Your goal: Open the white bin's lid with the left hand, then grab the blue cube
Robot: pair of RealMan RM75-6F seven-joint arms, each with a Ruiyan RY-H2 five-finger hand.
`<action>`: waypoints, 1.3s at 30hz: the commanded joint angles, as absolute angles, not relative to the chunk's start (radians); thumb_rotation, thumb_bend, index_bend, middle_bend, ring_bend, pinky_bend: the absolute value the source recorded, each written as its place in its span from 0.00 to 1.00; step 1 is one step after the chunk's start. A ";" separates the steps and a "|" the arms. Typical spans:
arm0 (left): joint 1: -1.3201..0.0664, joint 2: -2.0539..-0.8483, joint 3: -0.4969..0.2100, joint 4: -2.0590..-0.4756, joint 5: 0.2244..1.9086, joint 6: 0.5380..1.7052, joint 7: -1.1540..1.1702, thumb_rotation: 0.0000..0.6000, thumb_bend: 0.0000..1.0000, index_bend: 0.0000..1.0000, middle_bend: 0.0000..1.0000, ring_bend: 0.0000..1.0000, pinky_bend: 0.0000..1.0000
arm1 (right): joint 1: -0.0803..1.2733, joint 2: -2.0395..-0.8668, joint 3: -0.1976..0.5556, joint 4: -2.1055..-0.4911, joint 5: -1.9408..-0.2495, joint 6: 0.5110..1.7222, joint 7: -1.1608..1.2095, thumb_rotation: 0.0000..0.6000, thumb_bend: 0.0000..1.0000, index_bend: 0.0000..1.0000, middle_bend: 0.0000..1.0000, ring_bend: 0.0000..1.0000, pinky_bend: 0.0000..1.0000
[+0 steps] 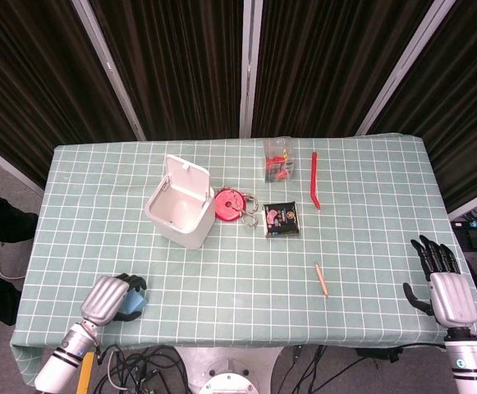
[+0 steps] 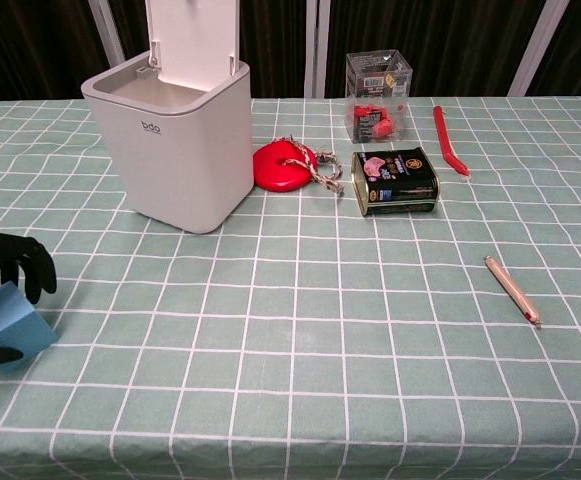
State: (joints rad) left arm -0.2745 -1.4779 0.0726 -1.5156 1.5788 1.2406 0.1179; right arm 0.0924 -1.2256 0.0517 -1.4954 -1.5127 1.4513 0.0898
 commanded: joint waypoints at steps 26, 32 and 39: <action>-0.573 -1.264 -0.317 -1.842 1.450 1.181 0.236 1.00 0.20 0.46 0.51 0.51 0.74 | 0.092 -1.237 0.063 -1.473 -1.497 1.457 0.105 1.00 0.29 0.00 0.00 0.00 0.00; -0.684 -1.357 -0.353 -1.730 1.354 1.079 0.201 1.00 0.19 0.40 0.40 0.39 0.64 | 0.092 -1.242 0.063 -1.463 -1.488 1.449 0.113 1.00 0.29 0.00 0.00 0.00 0.00; -0.714 -1.428 -0.367 -1.609 1.390 1.154 0.129 1.00 0.05 0.01 0.01 0.01 0.18 | 0.093 -1.253 0.068 -1.451 -1.473 1.440 0.113 1.00 0.29 0.00 0.00 0.00 0.00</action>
